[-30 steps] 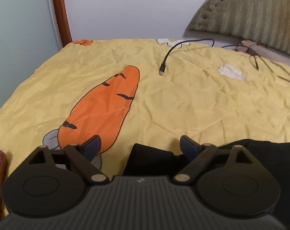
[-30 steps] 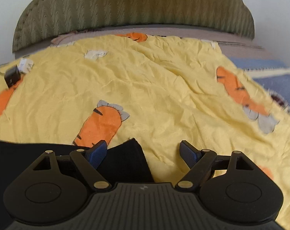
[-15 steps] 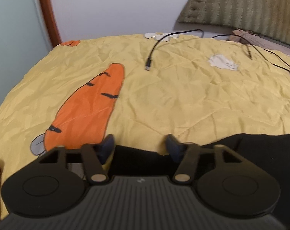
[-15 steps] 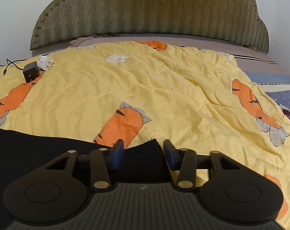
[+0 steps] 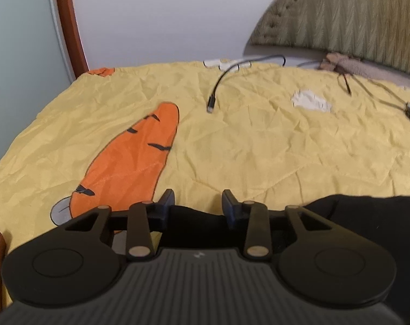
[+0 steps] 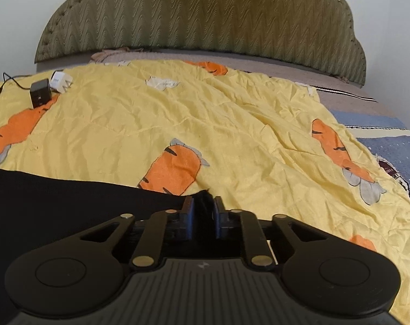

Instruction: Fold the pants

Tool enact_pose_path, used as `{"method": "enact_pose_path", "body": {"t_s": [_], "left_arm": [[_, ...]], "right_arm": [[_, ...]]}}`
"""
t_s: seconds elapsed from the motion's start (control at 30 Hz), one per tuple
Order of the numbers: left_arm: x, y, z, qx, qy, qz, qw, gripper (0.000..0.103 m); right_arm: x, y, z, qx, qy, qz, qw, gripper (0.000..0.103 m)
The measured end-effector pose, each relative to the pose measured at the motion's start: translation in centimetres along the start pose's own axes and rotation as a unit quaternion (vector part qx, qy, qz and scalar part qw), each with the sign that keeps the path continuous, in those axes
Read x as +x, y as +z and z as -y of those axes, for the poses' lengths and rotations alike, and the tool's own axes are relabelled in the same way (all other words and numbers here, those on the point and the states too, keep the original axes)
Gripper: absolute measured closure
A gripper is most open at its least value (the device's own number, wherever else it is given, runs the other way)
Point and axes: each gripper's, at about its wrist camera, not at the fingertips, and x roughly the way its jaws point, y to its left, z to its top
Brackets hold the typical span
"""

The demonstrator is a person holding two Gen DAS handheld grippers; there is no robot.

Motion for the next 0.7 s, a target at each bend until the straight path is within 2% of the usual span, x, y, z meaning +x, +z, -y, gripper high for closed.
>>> {"method": "enact_pose_path", "body": {"t_s": [0.33, 0.47, 0.57, 0.7], "left_arm": [[-2.6, 0.2, -0.5, -0.015, -0.014, 0.033, 0.9993, 0.069], [-2.9, 0.0, -0.7, -0.015, -0.017, 0.037, 0.9991, 0.069], [-2.7, -0.2, -0.5, -0.012, -0.016, 0.036, 0.9992, 0.069], [-2.5, -0.4, -0.3, -0.010, -0.013, 0.033, 0.9993, 0.069]], "right_arm": [[-3.0, -0.5, -0.2, 0.004, -0.025, 0.037, 0.999, 0.092], [-3.0, -1.0, 0.3, 0.009, -0.027, 0.027, 0.999, 0.092], [-2.7, -1.3, 0.8, 0.020, 0.011, 0.006, 1.000, 0.092], [-1.9, -1.4, 0.5, -0.001, 0.004, -0.008, 1.000, 0.092]]}}
